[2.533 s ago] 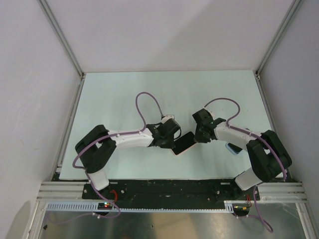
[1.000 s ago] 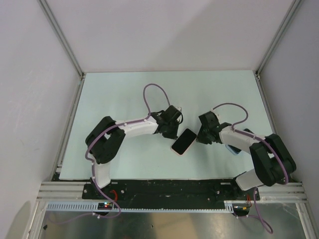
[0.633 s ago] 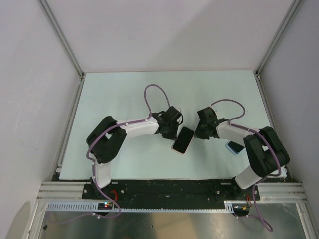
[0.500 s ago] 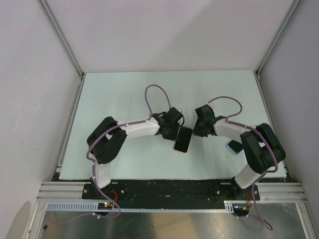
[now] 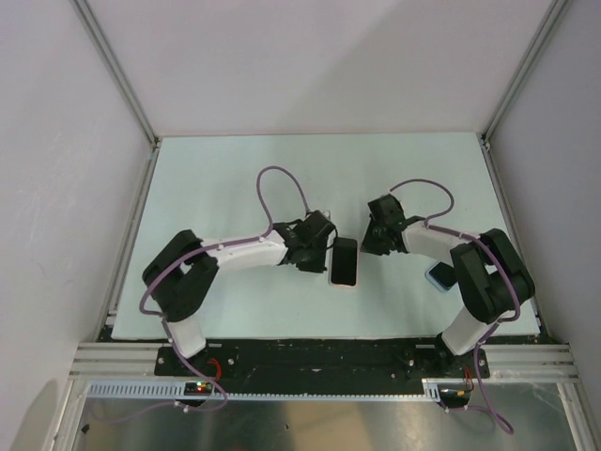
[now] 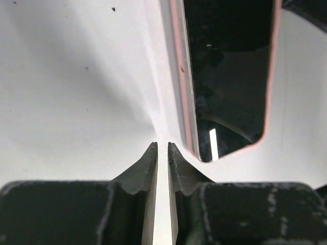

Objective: Put the phone into the phone case

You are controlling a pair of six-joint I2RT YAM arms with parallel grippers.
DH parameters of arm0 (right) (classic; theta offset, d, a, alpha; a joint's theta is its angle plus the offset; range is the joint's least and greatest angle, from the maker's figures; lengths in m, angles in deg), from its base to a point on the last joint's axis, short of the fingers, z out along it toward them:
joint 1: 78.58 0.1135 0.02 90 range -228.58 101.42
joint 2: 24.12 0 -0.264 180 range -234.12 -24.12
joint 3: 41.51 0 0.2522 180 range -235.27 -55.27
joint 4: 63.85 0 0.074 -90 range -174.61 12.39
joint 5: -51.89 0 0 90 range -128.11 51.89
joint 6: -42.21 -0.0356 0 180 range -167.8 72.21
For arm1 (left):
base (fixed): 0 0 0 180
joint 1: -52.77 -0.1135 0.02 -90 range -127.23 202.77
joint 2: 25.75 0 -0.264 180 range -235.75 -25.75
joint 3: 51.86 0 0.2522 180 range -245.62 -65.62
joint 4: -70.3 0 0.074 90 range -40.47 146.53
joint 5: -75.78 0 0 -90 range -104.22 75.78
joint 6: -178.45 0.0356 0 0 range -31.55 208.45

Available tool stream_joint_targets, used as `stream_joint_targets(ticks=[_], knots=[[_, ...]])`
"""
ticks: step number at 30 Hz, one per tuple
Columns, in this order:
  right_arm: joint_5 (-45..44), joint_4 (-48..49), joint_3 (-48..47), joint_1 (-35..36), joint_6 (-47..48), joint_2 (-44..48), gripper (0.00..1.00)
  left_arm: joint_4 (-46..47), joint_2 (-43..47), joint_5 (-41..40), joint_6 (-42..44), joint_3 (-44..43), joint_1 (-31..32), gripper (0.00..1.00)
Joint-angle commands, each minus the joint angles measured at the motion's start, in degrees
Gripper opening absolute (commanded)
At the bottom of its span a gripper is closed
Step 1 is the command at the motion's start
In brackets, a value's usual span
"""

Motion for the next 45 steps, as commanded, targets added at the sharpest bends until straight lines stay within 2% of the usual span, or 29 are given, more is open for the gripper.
stream_joint_targets(ticks=[1, 4, 8, 14, 27, 35, 40, 45], knots=[[0.9, -2.0, 2.6, -1.2, 1.3, 3.6, 0.16, 2.0, 6.7, 0.5, -4.1, 0.7, 1.1, 0.19], [1.0, -2.1, 4.2, -1.3, 1.2, 6.2, 0.17, 2.9, 7.5, 2.0, -6.3, 0.7, 1.6, 0.24], [2.0, -1.7, 6.5, -1.8, 0.7, 9.4, 0.19, 3.3, 6.2, 2.5, -7.9, -0.4, 1.9, 0.26], [4.9, 0.0, 9.7, -1.5, -0.4, 13.2, 0.27, 3.5, 2.0, 3.1, -8.0, -2.4, 2.1, 0.25], [6.2, 1.9, 10.6, 0.6, -1.4, 13.6, 0.27, 3.7, -1.1, 3.4, -7.7, -3.5, 2.5, 0.22], [6.0, 2.6, 10.6, 2.3, -2.2, 12.6, 0.27, 3.7, -2.8, 3.4, -7.8, -4.1, 2.9, 0.14], [6.0, 3.1, 10.6, 2.8, -2.5, 12.1, 0.27, 3.7, -4.2, 3.4, -7.9, -4.2, 3.1, 0.02], [6.0, 3.6, 10.8, 3.2, -2.7, 11.7, 0.26, 3.7, -6.3, 3.2, -8.4, -3.7, 3.7, 0.0]])
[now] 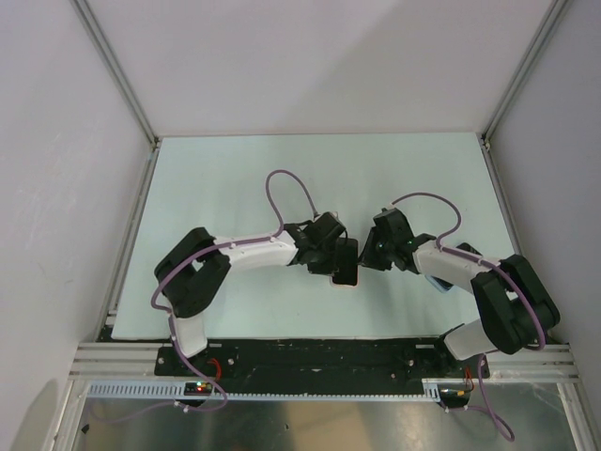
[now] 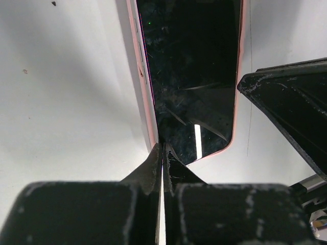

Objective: Put the phone into the phone case

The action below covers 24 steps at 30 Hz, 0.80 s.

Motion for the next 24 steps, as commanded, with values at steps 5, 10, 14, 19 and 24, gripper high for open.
stream_joint_targets(ticks=[5, 10, 14, 19, 24], knots=[[0.0, 2.4, 0.9, 0.7, -0.8, -0.6, 0.26, 2.4, -5.8, -0.7, -2.2, 0.3, 2.4, 0.0], [-0.1, 2.7, 1.0, 1.0, -0.8, -0.9, 0.26, 2.8, -8.2, -1.6, -3.0, 1.2, 3.0, 0.0], [-0.6, 2.6, 1.0, 1.2, -0.7, -0.7, 0.26, 3.3, -9.4, -2.5, -3.7, 2.5, 3.3, 0.0], [-1.2, 2.7, 1.0, 1.5, -0.4, -0.7, 0.26, 4.0, -11.0, -3.3, -4.2, 4.1, 3.8, 0.0], [-2.3, 2.3, 0.9, 1.9, 0.4, -0.1, 0.26, 4.0, -12.1, -5.6, -3.6, 4.3, 4.4, 0.0]])
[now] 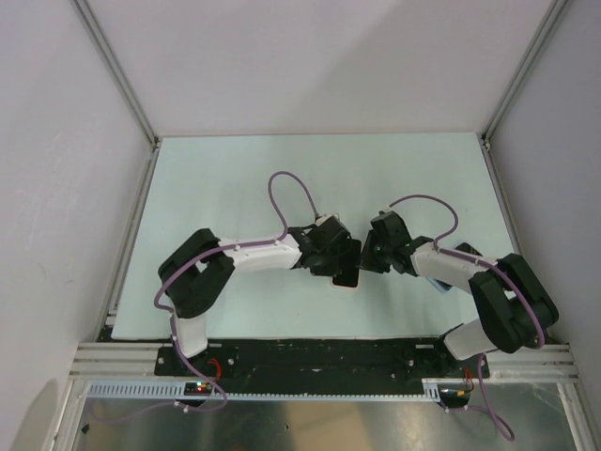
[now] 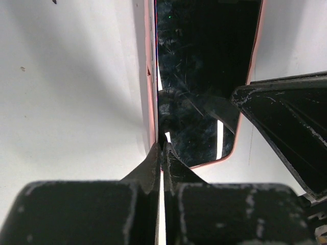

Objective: Put the phone into the phone case

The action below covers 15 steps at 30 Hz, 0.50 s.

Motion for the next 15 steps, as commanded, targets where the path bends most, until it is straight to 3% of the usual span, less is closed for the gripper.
stream_joint_targets(ticks=[1, 15], knots=[[-2.2, 1.0, -0.3, 0.6, 0.8, 0.7, 0.26, 3.2, -10.0, -2.4, -1.1, 4.3, 2.8, 0.0], [-7.8, -2.1, -13.3, -3.4, 8.8, -1.0, 0.31, 3.1, -9.2, -5.0, 1.5, 4.9, 3.2, 0.0]])
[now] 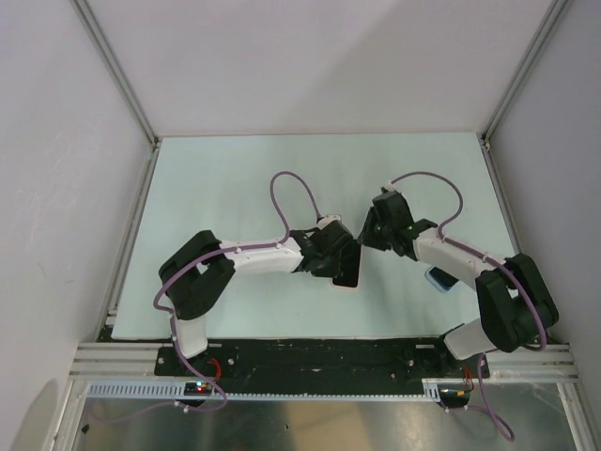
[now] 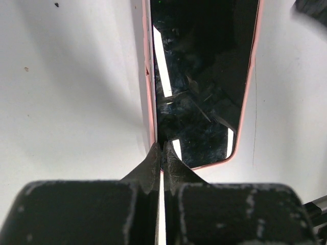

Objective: Put the phone into the phone case

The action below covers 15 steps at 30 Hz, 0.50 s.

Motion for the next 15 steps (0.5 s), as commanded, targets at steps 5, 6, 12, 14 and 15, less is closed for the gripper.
stream_joint_targets(ticks=[5, 6, 12, 14, 15], knots=[[-1.3, 3.6, -11.1, -3.6, 7.6, -9.5, 0.32, 2.6, -8.0, -0.5, 3.6, 4.4, 1.0, 0.0], [-0.9, 3.8, -12.1, -3.9, 8.1, -10.9, 0.31, 2.5, -7.7, -0.3, 4.1, 4.3, 0.8, 0.0], [1.2, 3.7, -15.2, -4.1, 8.7, -17.3, 0.31, 1.7, -7.0, 0.4, 6.2, 4.4, -0.5, 0.0], [1.2, 2.6, -15.4, -3.7, 8.3, -17.9, 0.3, 1.6, -6.7, 0.7, 6.7, 4.3, -1.0, 0.0], [0.8, 2.1, -15.4, -3.2, 8.2, -18.0, 0.29, 1.5, -6.6, 0.8, 7.0, 4.3, -1.2, 0.0]])
